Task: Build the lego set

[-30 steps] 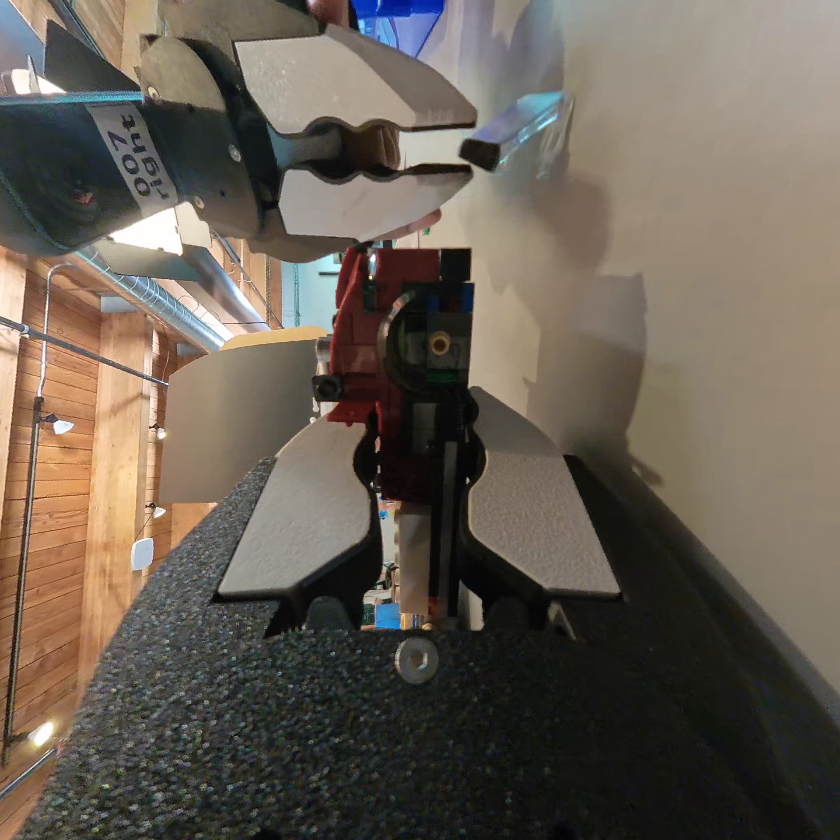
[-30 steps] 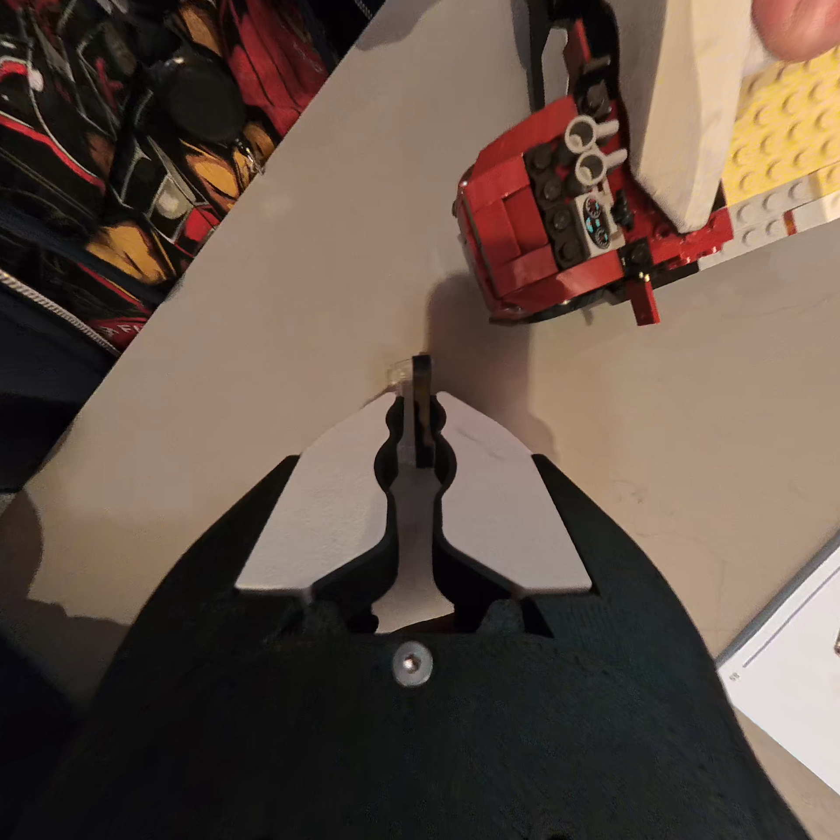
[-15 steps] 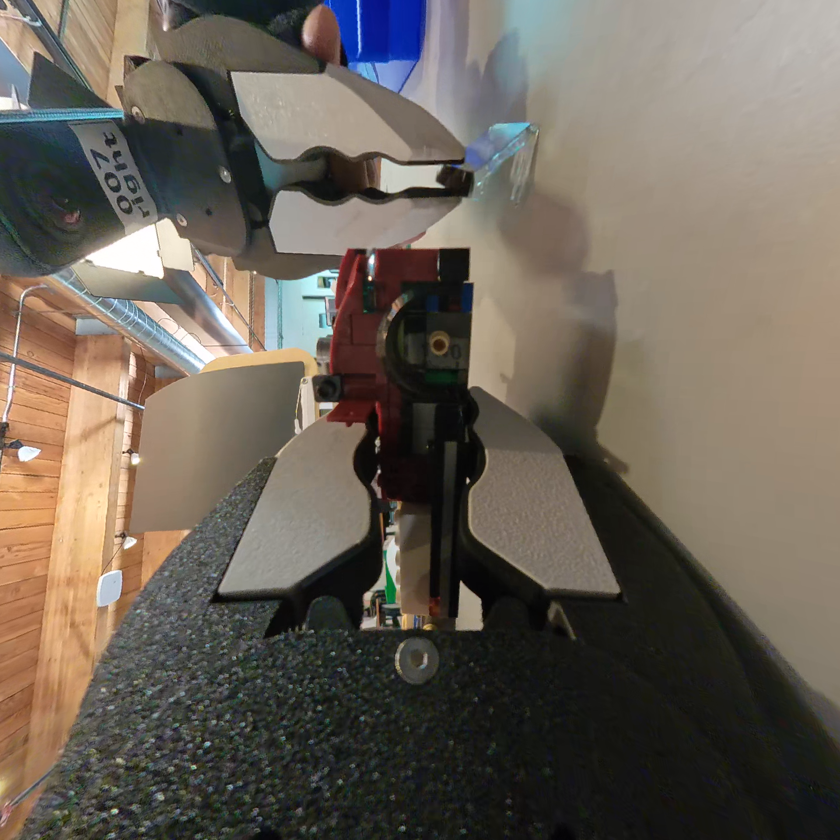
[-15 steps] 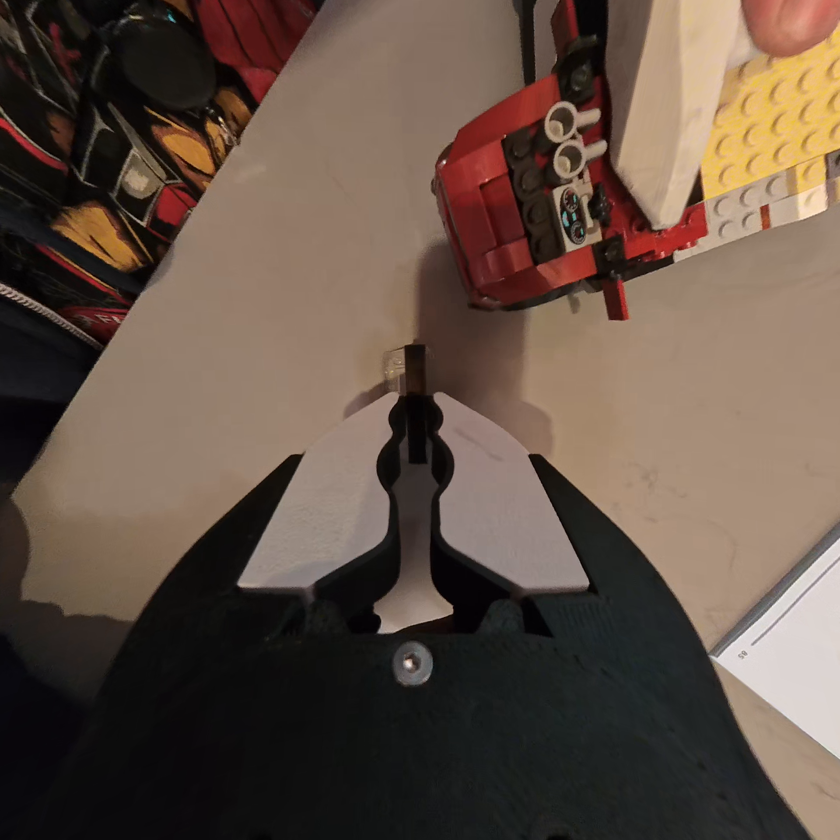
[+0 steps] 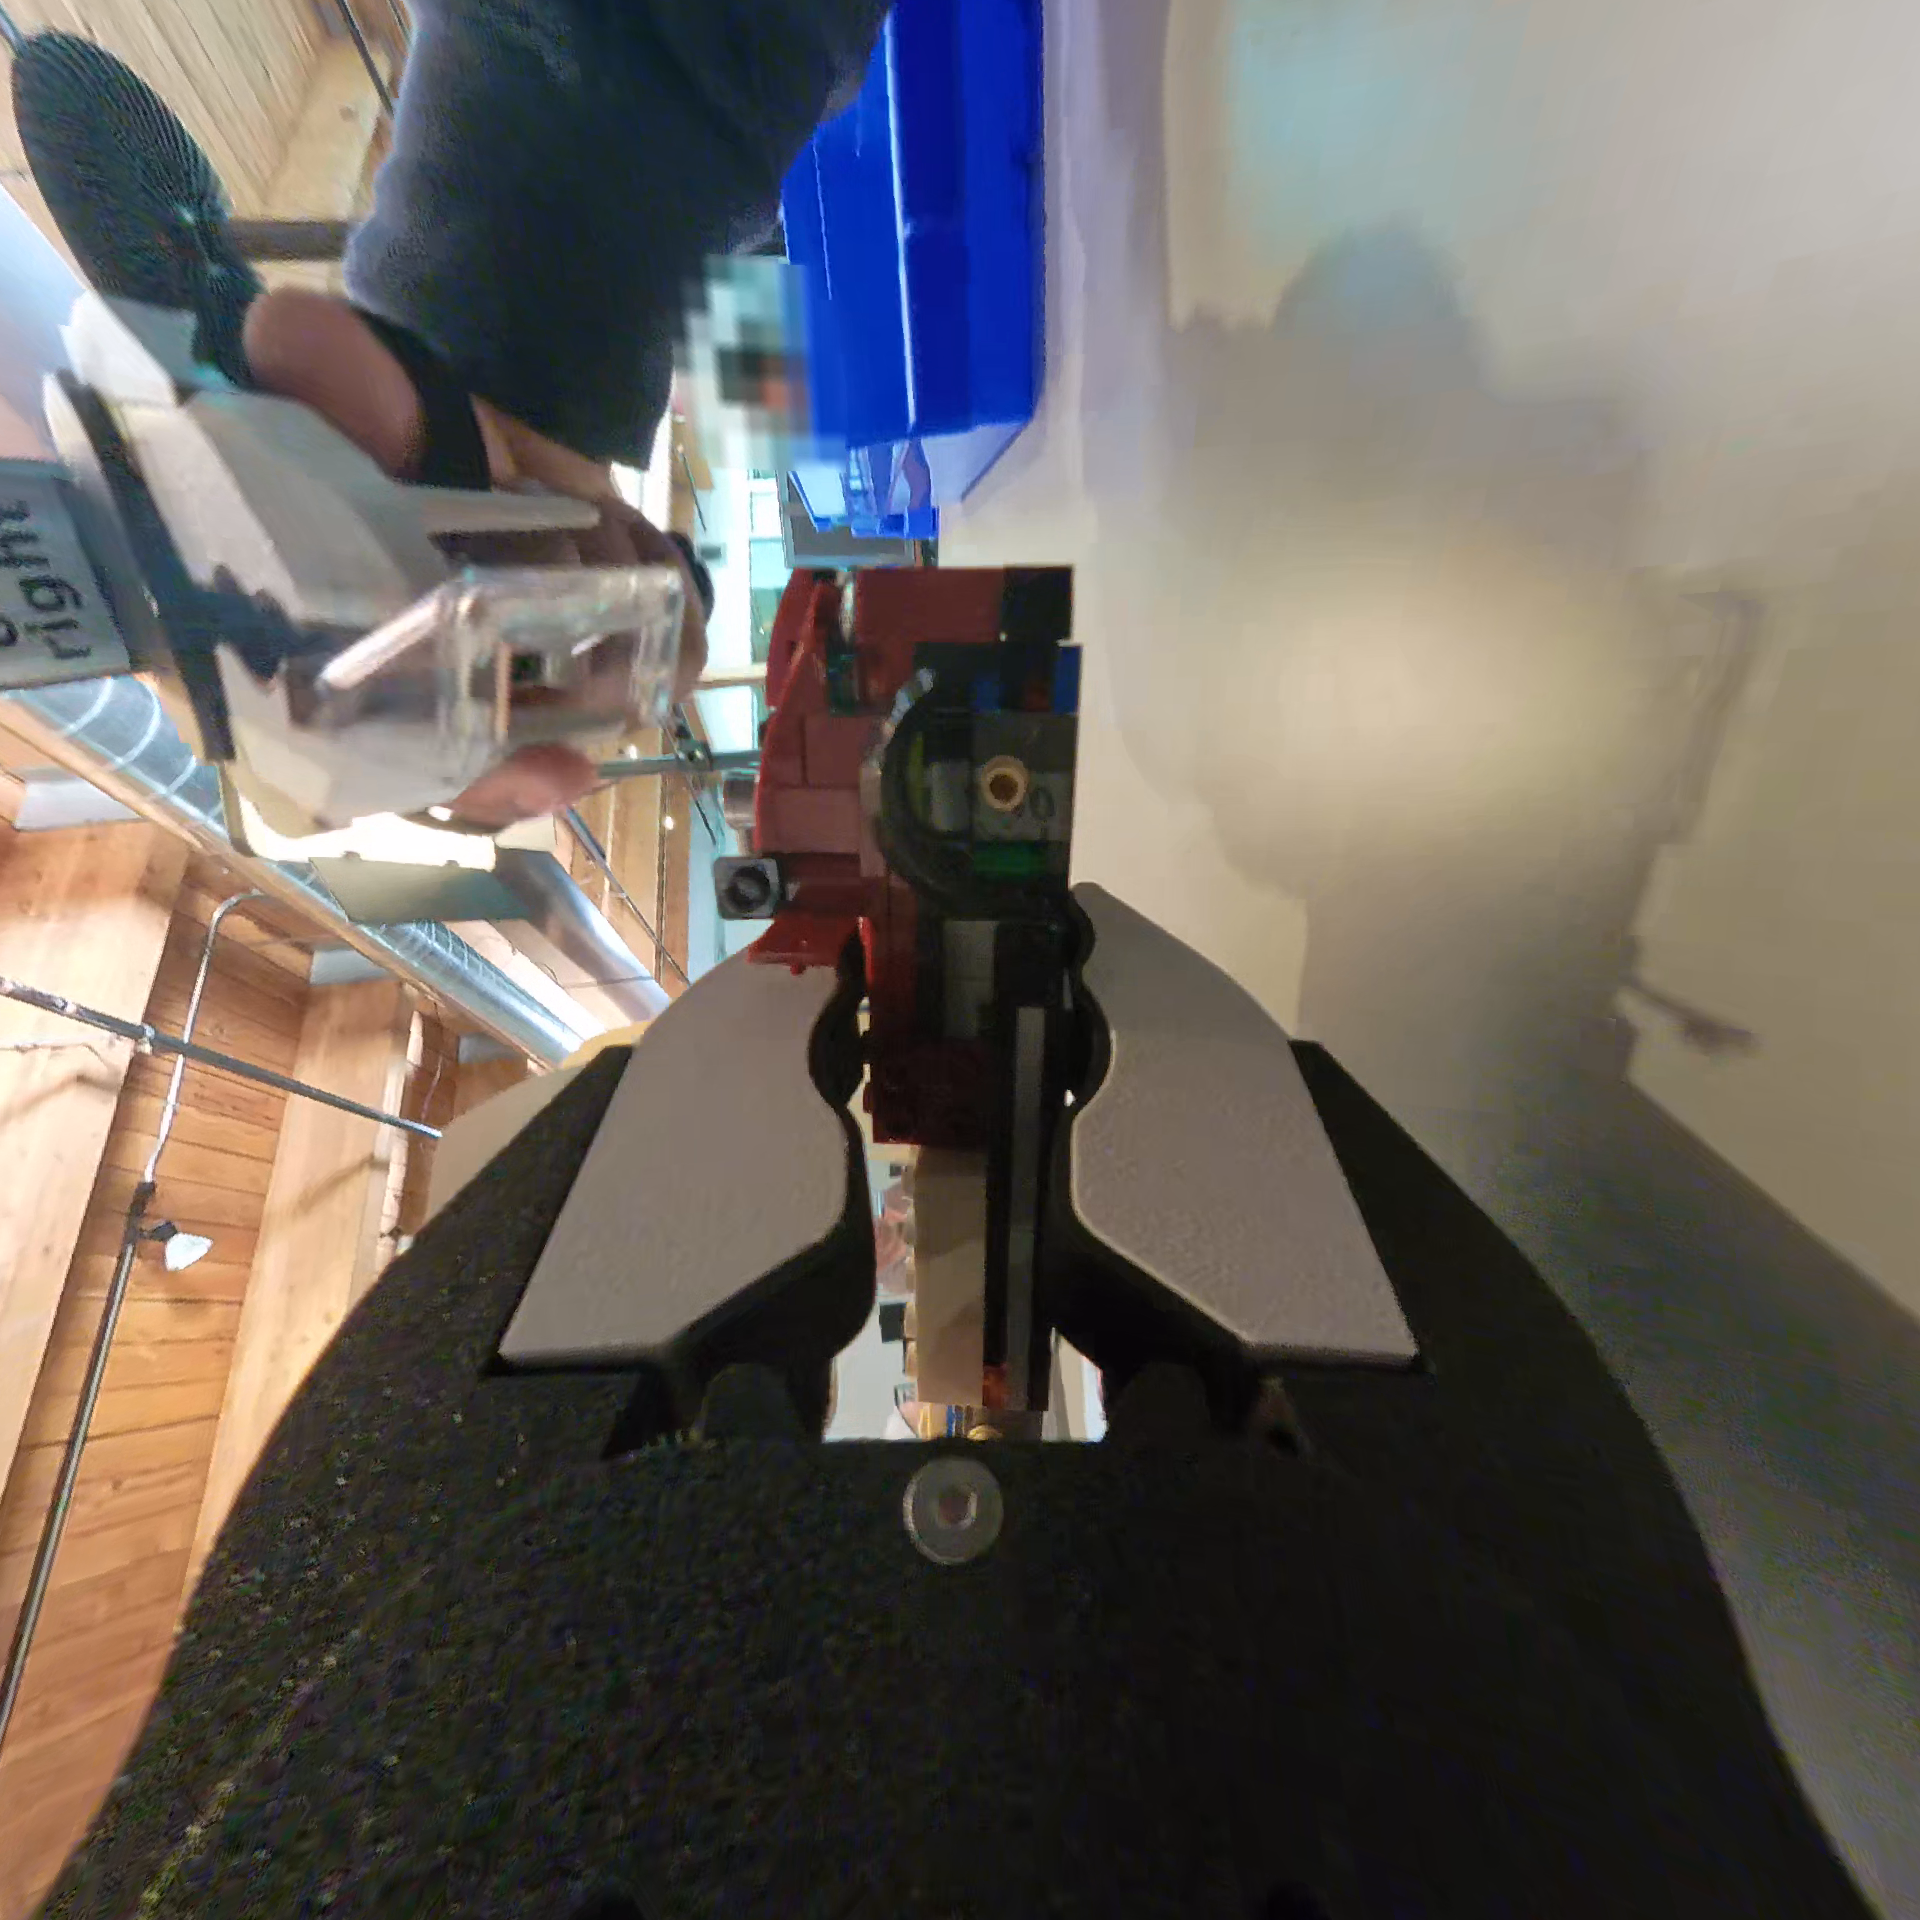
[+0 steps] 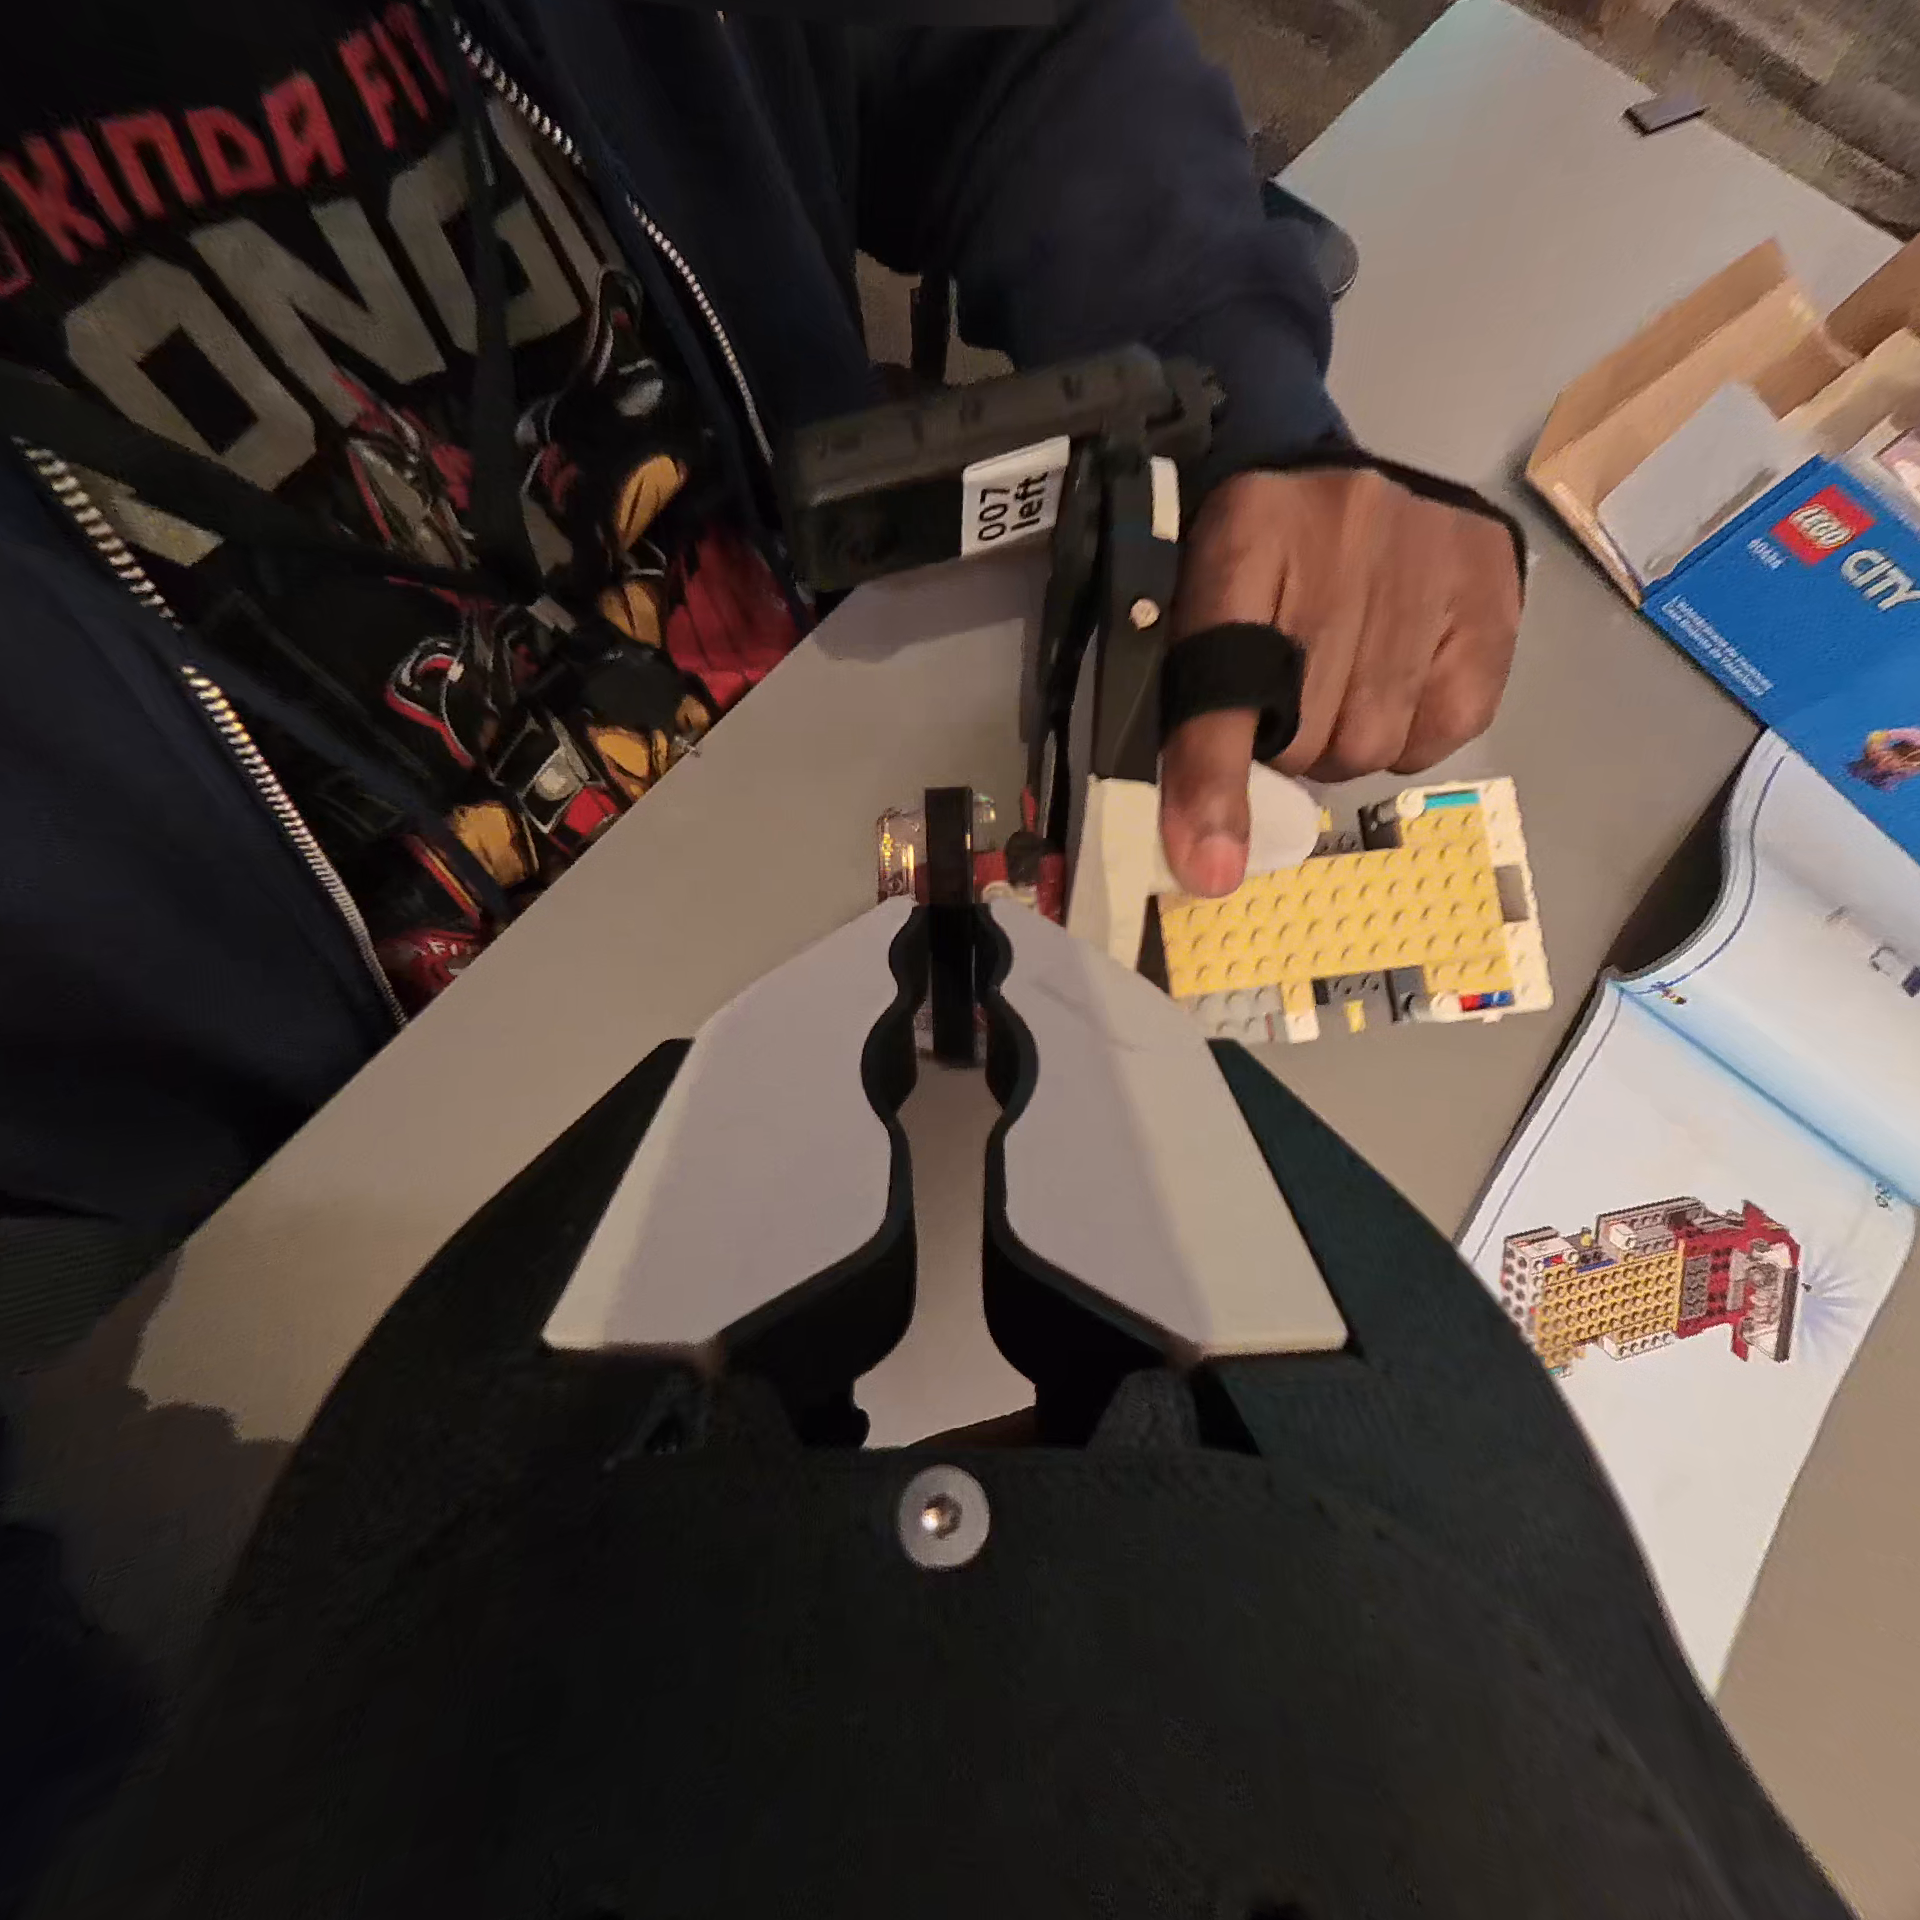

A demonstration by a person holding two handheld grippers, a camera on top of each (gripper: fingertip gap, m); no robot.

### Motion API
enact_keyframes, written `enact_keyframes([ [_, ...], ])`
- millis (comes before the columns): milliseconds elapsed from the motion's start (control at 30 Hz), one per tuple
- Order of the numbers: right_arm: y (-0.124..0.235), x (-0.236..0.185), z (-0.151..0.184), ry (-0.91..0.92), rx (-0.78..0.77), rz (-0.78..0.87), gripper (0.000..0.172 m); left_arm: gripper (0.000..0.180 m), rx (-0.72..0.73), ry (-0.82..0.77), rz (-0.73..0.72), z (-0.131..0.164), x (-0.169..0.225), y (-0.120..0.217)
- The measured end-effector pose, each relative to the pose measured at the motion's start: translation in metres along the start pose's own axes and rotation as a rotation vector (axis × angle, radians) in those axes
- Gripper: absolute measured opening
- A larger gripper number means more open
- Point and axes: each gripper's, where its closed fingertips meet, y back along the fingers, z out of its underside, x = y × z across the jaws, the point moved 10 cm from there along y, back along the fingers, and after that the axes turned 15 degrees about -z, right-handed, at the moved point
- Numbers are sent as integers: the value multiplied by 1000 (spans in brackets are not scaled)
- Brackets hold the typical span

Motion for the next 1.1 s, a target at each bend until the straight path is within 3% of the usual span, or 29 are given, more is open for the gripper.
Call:
enact_keyframes([
  [700, -15, 3, 9, -40, -65, -60, 8, 34, 74, 53, -2, -16, 1, -6],
  [1100, -24, 8, 14, -52, -11, -95, 8, 34, 106, 85, 31, -16, 2, -3],
])
